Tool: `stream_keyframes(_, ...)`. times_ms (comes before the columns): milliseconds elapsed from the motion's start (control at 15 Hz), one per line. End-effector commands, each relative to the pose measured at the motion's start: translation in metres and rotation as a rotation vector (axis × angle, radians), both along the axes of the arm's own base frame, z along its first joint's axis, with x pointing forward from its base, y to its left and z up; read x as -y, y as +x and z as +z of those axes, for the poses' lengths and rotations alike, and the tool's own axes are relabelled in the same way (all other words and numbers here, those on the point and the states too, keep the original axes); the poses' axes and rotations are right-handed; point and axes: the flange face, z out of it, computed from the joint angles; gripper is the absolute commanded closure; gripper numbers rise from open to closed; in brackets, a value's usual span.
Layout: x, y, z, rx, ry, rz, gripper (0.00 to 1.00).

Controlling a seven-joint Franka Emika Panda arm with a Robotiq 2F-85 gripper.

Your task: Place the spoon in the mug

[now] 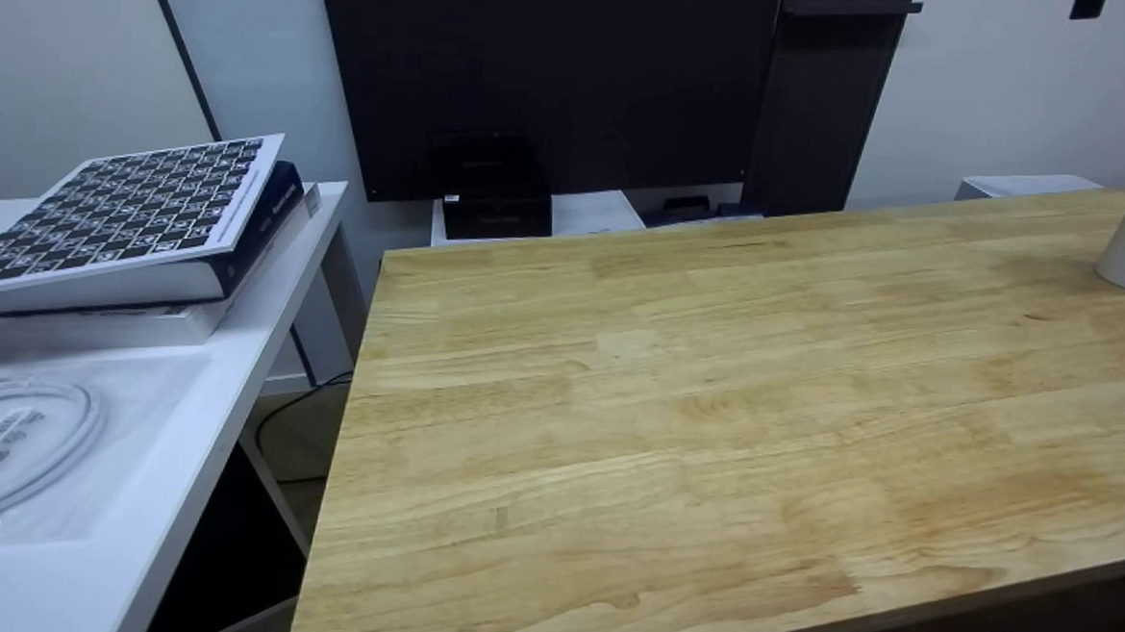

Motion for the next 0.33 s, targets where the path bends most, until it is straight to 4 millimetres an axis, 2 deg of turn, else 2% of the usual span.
stream_keyframes(0,-0.0062,-0.0029,0.0016,0.025,-0.007,0.009,0.0)
stream_keyframes(267,-0.0089,-0.0124,0.0025,0.039,-0.011,0.012,0.0)
